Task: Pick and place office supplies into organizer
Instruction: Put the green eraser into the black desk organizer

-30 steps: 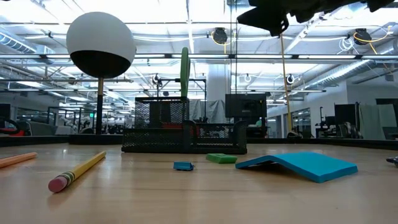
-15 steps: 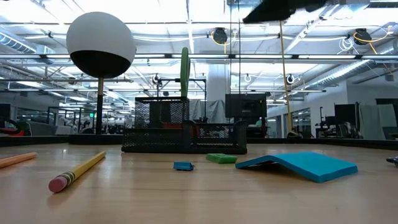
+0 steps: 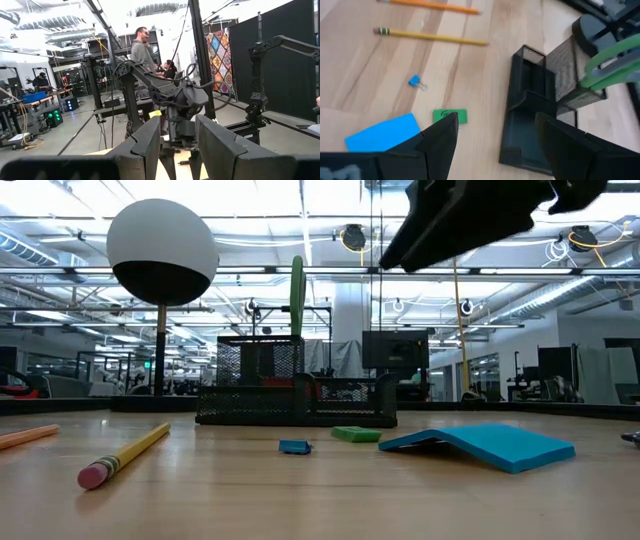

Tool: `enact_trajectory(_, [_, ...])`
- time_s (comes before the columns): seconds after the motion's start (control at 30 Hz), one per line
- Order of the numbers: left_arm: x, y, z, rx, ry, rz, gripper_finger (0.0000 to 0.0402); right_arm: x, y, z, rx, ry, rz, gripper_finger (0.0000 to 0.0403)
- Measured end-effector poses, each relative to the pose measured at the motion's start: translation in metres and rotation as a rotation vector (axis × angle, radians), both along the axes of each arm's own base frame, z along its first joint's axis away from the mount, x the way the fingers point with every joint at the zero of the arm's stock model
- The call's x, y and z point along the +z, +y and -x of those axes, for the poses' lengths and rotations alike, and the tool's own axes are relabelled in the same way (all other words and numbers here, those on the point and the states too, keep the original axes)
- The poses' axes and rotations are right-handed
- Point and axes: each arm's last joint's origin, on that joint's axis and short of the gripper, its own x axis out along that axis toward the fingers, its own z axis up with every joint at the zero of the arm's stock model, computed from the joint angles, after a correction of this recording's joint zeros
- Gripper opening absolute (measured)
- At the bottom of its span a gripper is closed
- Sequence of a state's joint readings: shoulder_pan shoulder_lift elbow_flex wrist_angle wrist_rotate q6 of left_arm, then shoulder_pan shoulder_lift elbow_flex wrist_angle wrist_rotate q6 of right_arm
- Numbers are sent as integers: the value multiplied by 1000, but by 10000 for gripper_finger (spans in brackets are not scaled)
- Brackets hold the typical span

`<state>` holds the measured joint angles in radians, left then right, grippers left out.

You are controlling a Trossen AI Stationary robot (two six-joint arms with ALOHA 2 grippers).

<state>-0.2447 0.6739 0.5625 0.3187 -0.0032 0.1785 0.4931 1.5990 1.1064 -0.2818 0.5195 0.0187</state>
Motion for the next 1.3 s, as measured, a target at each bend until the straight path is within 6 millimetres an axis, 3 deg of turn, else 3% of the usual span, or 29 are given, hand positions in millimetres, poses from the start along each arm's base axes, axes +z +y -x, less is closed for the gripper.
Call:
enact_trajectory(0.37, [0, 0, 0, -1, 1, -1, 131, -37, 0, -17, 17, 114, -42, 254])
enact_trajectory(0.77, [0, 0, 0, 0, 1, -1, 131, -51, 8, -39, 44, 156, -30, 254])
enact_trajectory(1.3, [0, 0, 0, 0, 0, 0, 131, -77, 18, -47, 87, 181, 8, 254])
